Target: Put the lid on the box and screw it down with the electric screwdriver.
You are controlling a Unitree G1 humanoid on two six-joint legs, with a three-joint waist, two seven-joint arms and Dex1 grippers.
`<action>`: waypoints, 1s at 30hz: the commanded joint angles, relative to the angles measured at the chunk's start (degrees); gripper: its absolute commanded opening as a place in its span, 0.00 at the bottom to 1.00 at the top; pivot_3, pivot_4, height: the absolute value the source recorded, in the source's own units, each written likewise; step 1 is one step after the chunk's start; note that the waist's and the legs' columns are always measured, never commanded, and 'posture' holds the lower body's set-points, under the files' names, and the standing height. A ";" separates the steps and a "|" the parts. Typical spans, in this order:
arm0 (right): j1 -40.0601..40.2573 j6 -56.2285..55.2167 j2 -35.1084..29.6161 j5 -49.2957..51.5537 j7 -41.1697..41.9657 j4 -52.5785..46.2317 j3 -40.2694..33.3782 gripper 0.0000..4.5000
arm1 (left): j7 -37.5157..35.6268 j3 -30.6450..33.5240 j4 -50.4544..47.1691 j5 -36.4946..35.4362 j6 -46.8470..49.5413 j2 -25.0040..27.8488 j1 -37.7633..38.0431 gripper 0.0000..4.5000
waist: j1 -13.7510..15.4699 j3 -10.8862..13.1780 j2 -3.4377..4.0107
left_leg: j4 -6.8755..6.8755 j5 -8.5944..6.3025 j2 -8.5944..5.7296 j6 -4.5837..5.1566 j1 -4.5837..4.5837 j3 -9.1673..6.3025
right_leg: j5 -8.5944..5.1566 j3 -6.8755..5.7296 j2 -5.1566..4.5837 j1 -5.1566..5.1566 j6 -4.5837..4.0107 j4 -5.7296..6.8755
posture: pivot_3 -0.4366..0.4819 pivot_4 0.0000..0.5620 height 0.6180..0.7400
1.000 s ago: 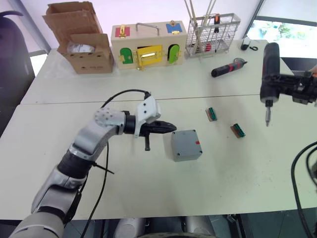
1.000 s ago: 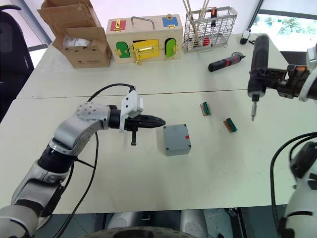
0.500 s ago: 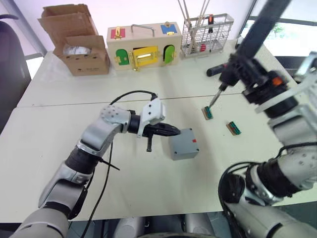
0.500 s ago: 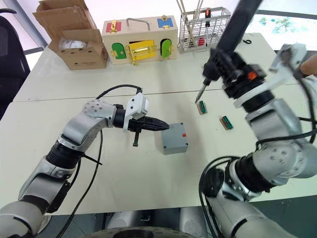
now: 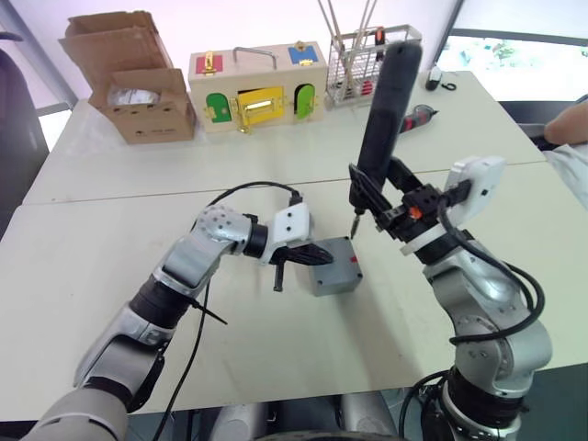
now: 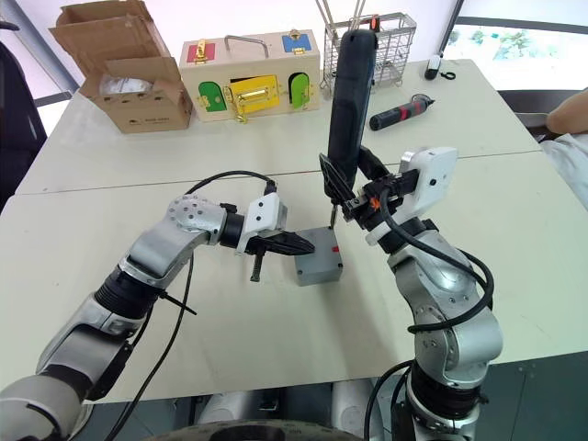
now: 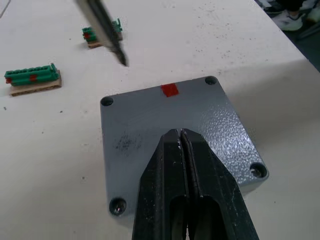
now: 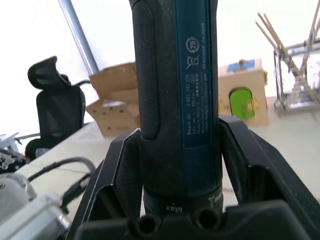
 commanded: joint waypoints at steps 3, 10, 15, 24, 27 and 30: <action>0.51 -9.13 -0.31 -2.48 -1.29 2.32 3.15 0.46 | -0.45 0.23 -0.34 0.60 0.41 0.64 0.67 0.00 | -0.03 -0.01 -0.01 | 0.00 0.00 0.00 0.00 0.00 0.00 | 0.00 0.00 0.00 0.02 0.00 -0.01 | 0.48 0.27 0.97; 2.12 -14.90 -0.85 -4.37 -1.97 5.85 5.41 0.46 | -0.75 0.35 -1.26 0.40 0.98 1.18 1.13 0.00 | -0.09 -0.01 -0.01 | 0.00 0.00 0.02 0.00 0.01 0.00 | 0.00 0.00 0.02 0.02 0.00 -0.01 | 0.48 0.27 0.97; 2.81 -16.46 -0.63 -4.28 -2.27 7.07 6.61 0.46 | -0.90 0.44 -1.17 0.45 0.96 1.47 0.90 0.00 | -0.08 -0.01 -0.01 | 0.00 0.00 0.02 0.00 0.01 -0.01 | 0.00 0.00 0.02 0.02 0.00 -0.01 | 0.48 0.27 0.97; 3.56 -17.42 -1.60 -4.24 -2.33 7.67 6.73 0.46 | -0.86 0.44 -1.11 0.41 0.87 1.40 0.70 0.00 | -0.04 -0.01 -0.02 | 0.00 0.00 0.03 0.00 0.02 -0.01 | 0.00 0.00 0.04 0.04 0.00 -0.01 | 0.48 0.27 0.97; 3.68 -17.66 -1.95 -4.12 -2.70 7.89 6.14 0.46 | -0.79 0.44 -0.99 0.39 0.70 1.20 0.68 0.00 | -0.02 -0.01 -0.02 | 0.00 0.00 0.03 0.00 0.02 -0.01 | 0.00 0.00 0.04 0.04 0.00 -0.01 | 0.48 0.27 0.97; 3.76 -17.68 -2.12 -3.79 -2.87 7.93 6.00 0.46 | -0.78 0.41 -0.92 0.39 0.61 1.10 0.66 0.00 | -0.02 -0.01 -0.02 | 0.00 0.00 0.03 0.00 0.02 -0.01 | 0.00 0.00 0.04 0.05 0.00 -0.01 | 0.48 0.27 0.97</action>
